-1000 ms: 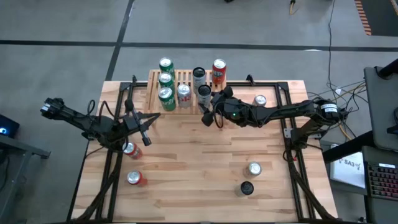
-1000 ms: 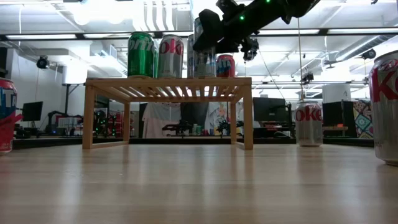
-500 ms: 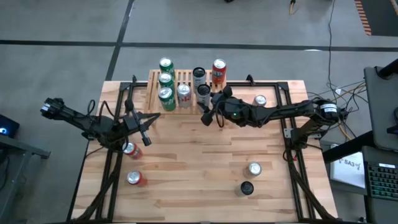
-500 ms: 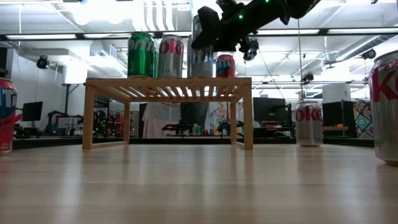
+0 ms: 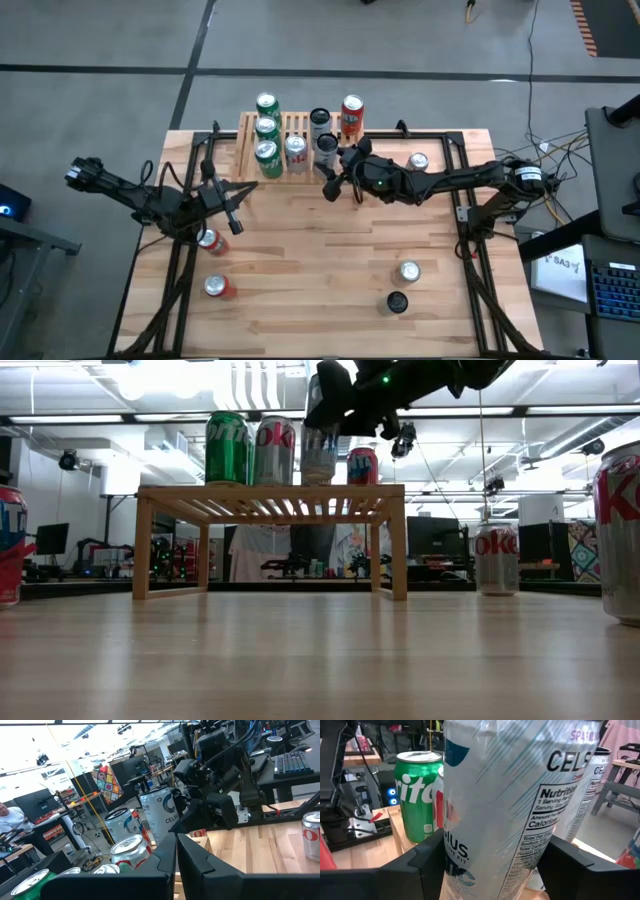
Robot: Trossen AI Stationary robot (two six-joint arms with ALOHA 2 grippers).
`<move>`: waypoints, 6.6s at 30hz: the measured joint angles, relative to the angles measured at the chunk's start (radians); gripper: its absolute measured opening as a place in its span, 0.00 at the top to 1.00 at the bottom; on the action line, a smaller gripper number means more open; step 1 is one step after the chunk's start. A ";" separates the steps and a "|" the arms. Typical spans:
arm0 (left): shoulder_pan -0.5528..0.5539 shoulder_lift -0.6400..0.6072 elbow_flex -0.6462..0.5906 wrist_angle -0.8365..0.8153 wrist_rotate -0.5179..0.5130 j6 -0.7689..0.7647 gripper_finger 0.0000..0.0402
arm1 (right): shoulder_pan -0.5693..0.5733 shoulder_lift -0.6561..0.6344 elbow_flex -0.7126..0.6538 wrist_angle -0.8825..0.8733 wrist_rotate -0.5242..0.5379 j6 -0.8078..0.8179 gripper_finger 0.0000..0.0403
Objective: Place canned beverage on shelf
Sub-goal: Put the top right blue soda can on the shelf, then adjust the white soda can
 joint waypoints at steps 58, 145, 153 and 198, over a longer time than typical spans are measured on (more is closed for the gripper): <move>0.000 -0.001 0.000 -0.002 0.000 0.007 1.00 | -0.002 0.032 0.001 -0.018 -0.041 -0.024 0.39; 0.394 0.404 0.527 -0.576 0.295 -0.020 1.00 | 0.239 -0.378 0.001 -0.536 -0.015 0.028 0.19; 0.479 0.506 0.707 -0.715 0.402 -0.001 1.00 | 0.239 -0.378 0.001 -0.535 -0.015 0.037 0.19; 0.576 0.718 0.899 -0.984 0.418 -0.072 1.00 | 0.239 -0.377 -0.014 -0.549 -0.016 0.061 0.19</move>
